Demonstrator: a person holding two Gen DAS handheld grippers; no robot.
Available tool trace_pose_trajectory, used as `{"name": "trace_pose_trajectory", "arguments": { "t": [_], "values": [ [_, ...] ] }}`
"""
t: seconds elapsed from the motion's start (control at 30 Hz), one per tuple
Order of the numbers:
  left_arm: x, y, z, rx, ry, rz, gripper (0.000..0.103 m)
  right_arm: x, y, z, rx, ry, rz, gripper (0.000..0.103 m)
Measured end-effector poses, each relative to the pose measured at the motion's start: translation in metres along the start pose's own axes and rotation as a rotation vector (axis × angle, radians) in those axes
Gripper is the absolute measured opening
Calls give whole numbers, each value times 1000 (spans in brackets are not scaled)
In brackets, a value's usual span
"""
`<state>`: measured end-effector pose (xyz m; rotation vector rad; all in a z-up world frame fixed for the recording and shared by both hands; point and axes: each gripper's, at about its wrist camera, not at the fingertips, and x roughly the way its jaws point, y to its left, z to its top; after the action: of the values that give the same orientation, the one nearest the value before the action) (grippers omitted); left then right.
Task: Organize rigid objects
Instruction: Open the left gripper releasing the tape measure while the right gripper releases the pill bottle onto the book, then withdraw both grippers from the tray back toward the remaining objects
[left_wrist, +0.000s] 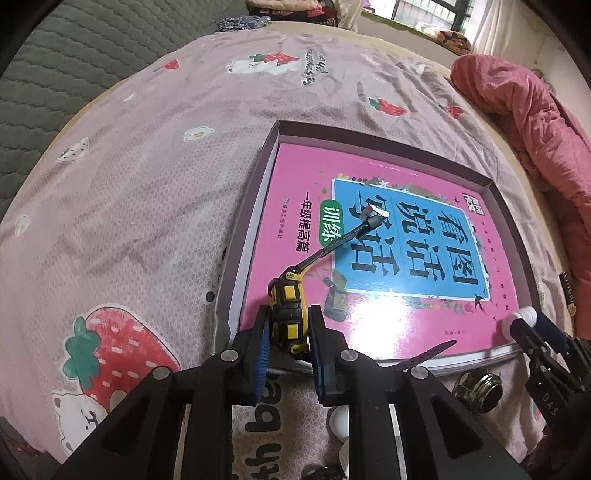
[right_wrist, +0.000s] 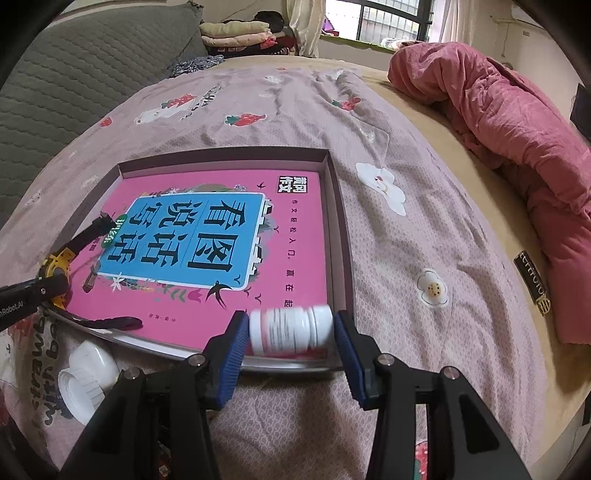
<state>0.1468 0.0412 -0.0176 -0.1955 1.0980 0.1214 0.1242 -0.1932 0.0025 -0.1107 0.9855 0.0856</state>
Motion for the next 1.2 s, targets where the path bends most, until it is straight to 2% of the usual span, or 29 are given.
{"name": "trace_pose_trajectory", "arguments": {
  "t": [0.33, 0.5, 0.87, 1.2],
  "values": [
    [-12, 0, -4, -4, -19, -32, 24, -8, 0, -4, 8, -20, 10, 48],
    [-19, -2, -7, 12, -33, -48, 30, -12, -1, -6, 10, -31, 12, 48],
    [-23, -3, -9, 18, -36, -42, 31, -18, -1, -9, 15, -40, 22, 50],
    [-32, 0, -8, 20, -72, -37, 32, -21, -1, -7, 16, -48, 22, 53]
  ]
}}
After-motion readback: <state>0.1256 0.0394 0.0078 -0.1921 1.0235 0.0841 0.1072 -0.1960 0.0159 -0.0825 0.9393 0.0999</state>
